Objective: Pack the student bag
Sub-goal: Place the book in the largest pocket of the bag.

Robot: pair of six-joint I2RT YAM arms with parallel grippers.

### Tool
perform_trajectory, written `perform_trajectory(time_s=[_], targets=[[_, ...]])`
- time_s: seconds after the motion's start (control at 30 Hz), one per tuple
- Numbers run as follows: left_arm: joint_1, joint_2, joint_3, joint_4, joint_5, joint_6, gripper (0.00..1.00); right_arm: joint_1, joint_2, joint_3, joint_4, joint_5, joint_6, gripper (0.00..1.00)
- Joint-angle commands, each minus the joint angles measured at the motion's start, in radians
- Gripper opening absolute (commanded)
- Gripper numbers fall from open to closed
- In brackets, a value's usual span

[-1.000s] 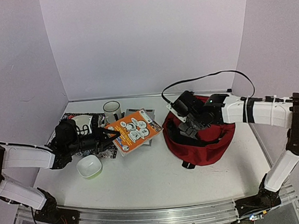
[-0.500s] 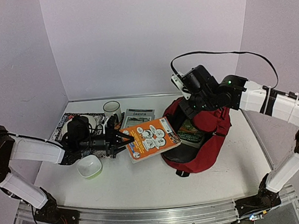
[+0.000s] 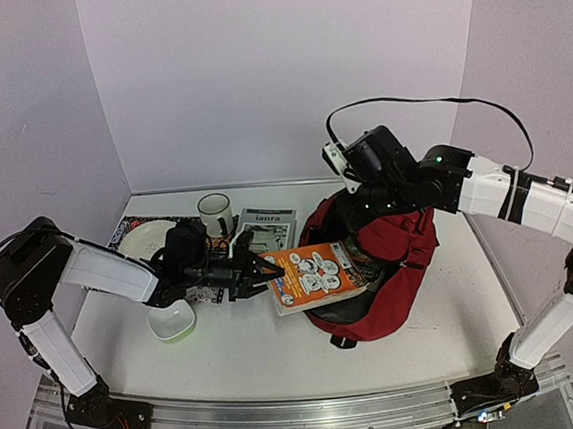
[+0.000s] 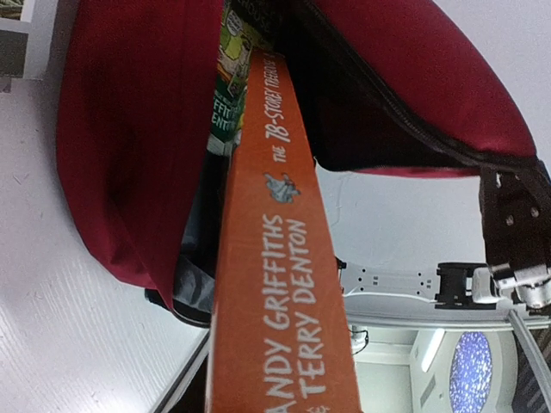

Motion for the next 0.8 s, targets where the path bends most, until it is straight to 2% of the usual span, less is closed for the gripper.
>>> perform_trajectory(time_s=[0.0, 0.33, 0.53, 0.77], targets=[[-0.004, 0.025, 0.099, 0.113, -0.064, -0.052, 0.00, 0.041, -0.018, 0.031, 0.084, -0.022, 0.045, 0.00], [-0.028, 0.119, 0.247, 0.117, -0.157, -0.071, 0.00, 0.195, -0.034, 0.015, 0.093, 0.093, 0.130, 0.00], [-0.070, 0.138, 0.215, 0.126, -0.256, -0.082, 0.00, 0.270, 0.002, 0.030, 0.093, 0.173, 0.194, 0.00], [-0.145, 0.149, 0.193, 0.140, -0.404, -0.077, 0.00, 0.289, 0.073, 0.065, 0.121, 0.205, 0.198, 0.00]])
